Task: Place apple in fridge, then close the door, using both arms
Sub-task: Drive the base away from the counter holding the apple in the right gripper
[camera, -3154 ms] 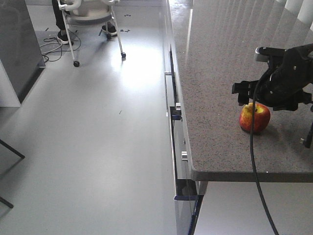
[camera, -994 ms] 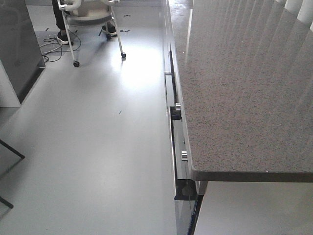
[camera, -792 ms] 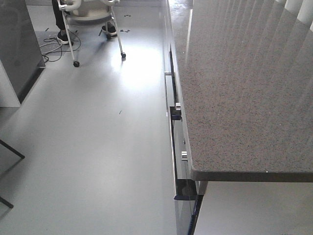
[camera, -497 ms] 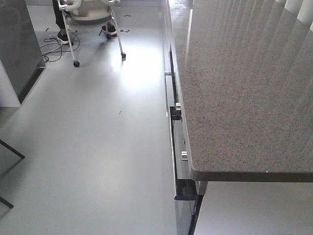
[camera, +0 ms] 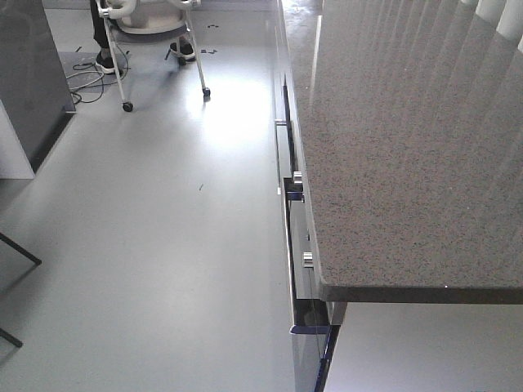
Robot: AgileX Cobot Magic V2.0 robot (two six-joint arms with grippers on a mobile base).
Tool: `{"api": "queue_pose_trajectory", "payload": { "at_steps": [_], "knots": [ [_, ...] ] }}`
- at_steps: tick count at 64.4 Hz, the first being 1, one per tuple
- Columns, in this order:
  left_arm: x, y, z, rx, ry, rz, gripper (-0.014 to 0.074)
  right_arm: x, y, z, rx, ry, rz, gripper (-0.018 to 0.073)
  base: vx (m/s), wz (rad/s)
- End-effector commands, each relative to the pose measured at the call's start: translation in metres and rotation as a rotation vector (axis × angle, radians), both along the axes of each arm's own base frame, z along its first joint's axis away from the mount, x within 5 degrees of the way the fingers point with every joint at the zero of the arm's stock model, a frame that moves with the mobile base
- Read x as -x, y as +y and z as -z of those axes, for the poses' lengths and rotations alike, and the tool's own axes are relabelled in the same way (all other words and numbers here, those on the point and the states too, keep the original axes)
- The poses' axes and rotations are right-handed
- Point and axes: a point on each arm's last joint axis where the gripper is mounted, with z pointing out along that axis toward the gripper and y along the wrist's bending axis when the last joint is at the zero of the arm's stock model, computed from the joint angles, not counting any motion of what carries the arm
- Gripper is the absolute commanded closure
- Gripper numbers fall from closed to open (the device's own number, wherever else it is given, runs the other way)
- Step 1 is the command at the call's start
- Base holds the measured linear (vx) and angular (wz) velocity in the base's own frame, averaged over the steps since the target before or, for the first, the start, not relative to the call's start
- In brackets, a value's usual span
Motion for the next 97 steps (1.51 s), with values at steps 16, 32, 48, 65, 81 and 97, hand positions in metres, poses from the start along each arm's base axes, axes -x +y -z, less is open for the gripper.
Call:
{"api": "queue_pose_trajectory", "payload": {
  "at_steps": [16, 32, 48, 65, 81, 97],
  "knots": [
    [0.0024, -0.0003, -0.0132, -0.006, -0.104, 0.005, 0.0603, 0.0016, -0.0005, -0.0136, -0.011, -0.104, 0.006, 0.0568, 0.0, 0.0],
    [0.0024, -0.0003, -0.0132, -0.006, -0.104, 0.005, 0.0603, 0.0016, -0.0005, -0.0136, -0.011, -0.104, 0.006, 0.0568, 0.0, 0.01],
    [0.0024, -0.0003, -0.0132, -0.006, -0.104, 0.005, 0.0603, 0.0016, -0.0005, -0.0136, -0.011, -0.104, 0.006, 0.0568, -0.02, 0.12],
    [0.0024, -0.0003, -0.0132, -0.006, -0.104, 0.005, 0.0603, 0.0016, -0.0005, -0.0136, -0.011, -0.104, 0.006, 0.0568, -0.02, 0.34],
    [0.0024, -0.0003, -0.0132, -0.006, -0.104, 0.005, 0.0603, 0.0016, -0.0005, -0.0136, -0.011, -0.104, 0.006, 0.0568, -0.03, 0.48],
    [0.0024, -0.0003, -0.0132, -0.006, -0.104, 0.005, 0.0603, 0.0016, -0.0005, -0.0136, -0.011, -0.104, 0.006, 0.0568, -0.04, 0.5]
  ]
}}
